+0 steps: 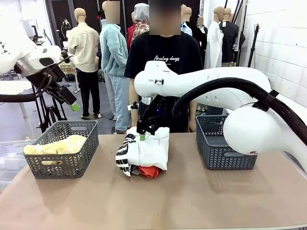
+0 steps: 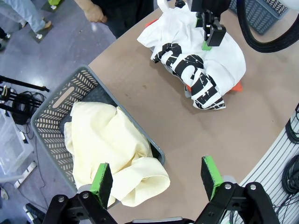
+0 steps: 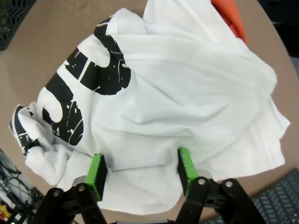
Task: Sort the tops and bottoms.
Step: Lift clothes from the center of the table with your right hand.
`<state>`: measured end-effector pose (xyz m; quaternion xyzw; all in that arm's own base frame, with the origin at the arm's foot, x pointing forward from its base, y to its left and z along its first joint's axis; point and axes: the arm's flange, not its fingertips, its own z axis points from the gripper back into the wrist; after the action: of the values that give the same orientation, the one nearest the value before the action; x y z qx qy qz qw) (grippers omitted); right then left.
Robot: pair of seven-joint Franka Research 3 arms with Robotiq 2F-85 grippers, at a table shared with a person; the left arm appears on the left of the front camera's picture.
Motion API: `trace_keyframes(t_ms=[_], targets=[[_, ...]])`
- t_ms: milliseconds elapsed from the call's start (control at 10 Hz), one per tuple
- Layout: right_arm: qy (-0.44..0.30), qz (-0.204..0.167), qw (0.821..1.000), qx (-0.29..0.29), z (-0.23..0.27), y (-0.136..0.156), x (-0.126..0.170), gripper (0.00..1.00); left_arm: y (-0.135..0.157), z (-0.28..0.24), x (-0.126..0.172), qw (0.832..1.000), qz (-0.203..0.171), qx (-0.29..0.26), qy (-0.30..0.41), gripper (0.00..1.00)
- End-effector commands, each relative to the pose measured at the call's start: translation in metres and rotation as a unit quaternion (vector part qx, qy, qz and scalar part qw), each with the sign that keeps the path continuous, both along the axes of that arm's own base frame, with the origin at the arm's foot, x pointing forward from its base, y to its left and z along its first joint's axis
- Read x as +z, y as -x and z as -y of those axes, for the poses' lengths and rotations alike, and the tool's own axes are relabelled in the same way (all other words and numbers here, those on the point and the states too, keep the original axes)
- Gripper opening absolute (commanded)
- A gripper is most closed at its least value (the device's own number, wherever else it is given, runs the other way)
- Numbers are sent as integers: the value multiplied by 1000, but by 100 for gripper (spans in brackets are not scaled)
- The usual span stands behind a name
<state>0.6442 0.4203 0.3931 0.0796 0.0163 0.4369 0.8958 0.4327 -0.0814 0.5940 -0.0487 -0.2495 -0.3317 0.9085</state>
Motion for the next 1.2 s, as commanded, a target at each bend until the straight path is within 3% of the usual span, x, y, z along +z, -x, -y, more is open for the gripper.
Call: trace_keyframes(t_ms=[0,100,600,800,900,1100], targets=[[36,-13,999,-9,4,5,-6,19,0,-1,1,1000,1,-5,-4,99],[36,-21,999,-11,4,4,-9,1,0,-1,1,1000,1,-5,-4,99],[23,-3,999,-25,9,9,8,0,0,-1,1,1000,1,-5,-4,99],[20,-13,999,-33,11,10,10,0,0,-1,1,1000,1,-5,-4,99],[4,0,999,-45,14,10,20,0,0,-1,1,1000,1,-5,-4,99],[-31,51,997,-58,25,13,67,0,0,-1,1,1000,1,-5,-4,99]])
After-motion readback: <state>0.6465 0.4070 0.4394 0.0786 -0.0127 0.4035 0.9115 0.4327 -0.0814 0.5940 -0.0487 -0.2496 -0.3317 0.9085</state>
